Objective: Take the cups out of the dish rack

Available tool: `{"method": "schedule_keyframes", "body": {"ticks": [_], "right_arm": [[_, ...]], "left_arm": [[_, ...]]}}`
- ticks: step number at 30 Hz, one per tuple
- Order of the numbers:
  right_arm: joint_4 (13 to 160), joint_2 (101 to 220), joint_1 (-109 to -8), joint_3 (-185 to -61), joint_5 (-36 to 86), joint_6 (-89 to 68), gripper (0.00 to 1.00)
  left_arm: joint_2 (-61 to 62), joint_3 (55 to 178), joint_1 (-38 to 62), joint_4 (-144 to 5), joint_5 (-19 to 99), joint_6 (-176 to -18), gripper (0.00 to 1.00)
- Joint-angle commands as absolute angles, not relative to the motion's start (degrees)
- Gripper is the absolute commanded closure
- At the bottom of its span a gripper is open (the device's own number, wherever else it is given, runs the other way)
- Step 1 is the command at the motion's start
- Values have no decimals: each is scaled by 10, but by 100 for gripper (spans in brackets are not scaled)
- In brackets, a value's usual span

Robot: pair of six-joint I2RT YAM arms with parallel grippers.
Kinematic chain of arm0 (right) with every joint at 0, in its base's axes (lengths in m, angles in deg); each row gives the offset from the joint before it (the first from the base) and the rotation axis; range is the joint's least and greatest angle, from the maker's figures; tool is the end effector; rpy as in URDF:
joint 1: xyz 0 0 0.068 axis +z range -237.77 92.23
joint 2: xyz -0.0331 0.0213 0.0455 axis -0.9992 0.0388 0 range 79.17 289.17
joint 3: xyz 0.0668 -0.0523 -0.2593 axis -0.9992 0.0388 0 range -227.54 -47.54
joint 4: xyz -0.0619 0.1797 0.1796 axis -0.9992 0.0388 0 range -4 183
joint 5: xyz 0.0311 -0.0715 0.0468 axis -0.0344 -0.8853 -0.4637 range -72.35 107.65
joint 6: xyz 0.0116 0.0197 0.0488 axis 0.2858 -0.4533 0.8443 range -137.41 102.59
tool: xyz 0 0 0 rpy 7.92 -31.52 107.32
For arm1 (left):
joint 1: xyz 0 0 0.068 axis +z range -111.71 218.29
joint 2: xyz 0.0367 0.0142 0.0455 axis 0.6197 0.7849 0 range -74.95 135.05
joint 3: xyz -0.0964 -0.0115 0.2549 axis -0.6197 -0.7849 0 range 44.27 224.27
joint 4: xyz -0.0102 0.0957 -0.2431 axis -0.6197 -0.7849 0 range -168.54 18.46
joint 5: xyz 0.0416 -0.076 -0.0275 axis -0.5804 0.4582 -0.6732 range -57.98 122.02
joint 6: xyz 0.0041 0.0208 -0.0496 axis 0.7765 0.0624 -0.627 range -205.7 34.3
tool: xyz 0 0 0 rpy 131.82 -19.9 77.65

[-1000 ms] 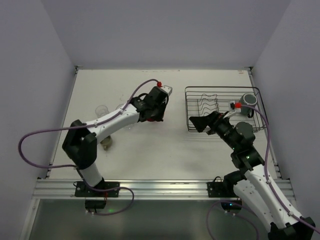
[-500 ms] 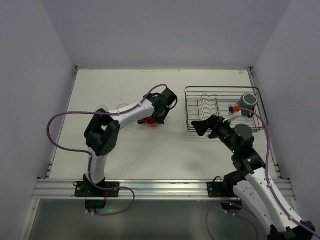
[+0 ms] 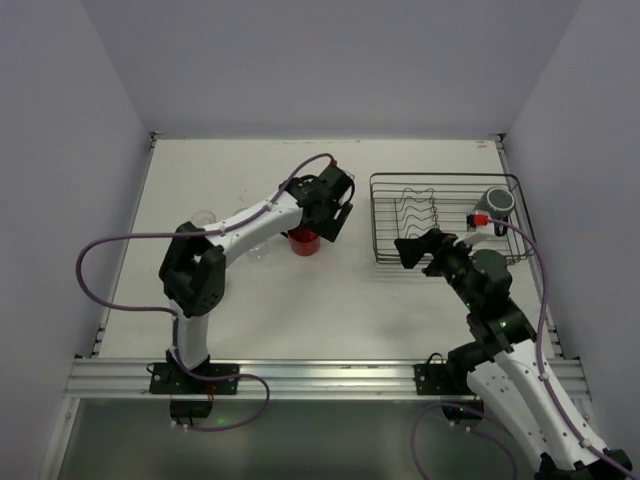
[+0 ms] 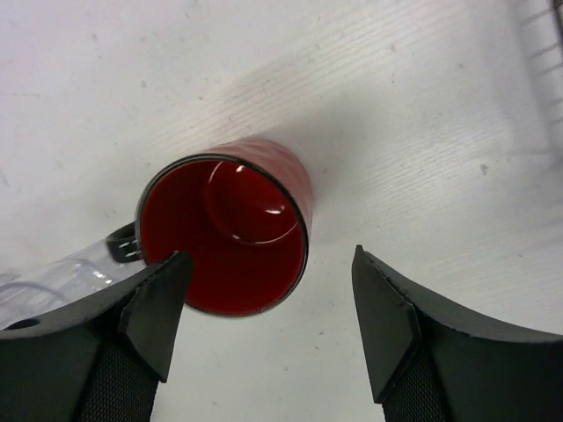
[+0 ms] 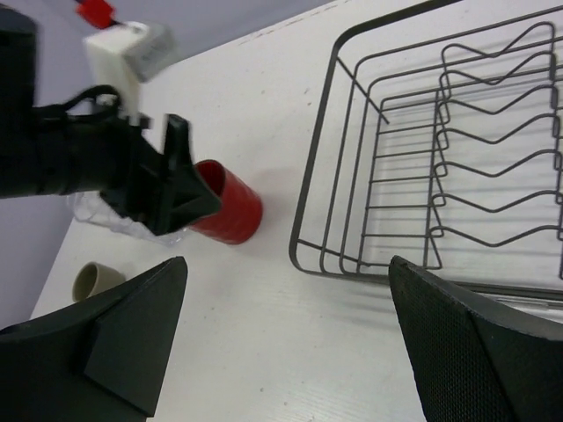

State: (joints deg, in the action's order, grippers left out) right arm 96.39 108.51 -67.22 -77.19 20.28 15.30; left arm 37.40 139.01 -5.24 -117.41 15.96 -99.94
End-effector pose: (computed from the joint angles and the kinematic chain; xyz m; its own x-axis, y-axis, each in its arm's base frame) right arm 0.1328 0.0516 0.2851 -0.3504 0.4451 -0.8240 -0.2422 0.8068 0.5388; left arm 0.3115 -0.2823 0.2437 -0.7696 0.4050 -0.4936 0.3951 0.9094 0.1301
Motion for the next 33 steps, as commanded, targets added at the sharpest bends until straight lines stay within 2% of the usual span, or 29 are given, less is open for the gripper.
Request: {"method": "schedule_keyframes", "body": {"ticks": [1,6,11,14,17,24,33], "right_arm": [[982,1098,-680,-815,119,123,1],[1005,1182,-712,-863,55,99,1],[1005,1270,-824,-922,55,78,1],[1001,1324,-872,-953,42,75,1],[994,1363,-907,-976,45,82,1],[980,1498,-970,-1037,-16,46,1],[940,1651,-1013,-1086,-17,8,1]], "left_arm": [[249,1413,-52,-1147,141,-992,20],[14,1282,-56,-1014,227,-994,14],[-195,1121,-56,-915,319,-1013,8],[-271,1035,-56,-894,366,-1017,7],[-327,969,-56,-882,389,-1013,6],[-408,897,-56,-893,401,-990,3],[-420,893,-57,-907,408,-990,3]]}}
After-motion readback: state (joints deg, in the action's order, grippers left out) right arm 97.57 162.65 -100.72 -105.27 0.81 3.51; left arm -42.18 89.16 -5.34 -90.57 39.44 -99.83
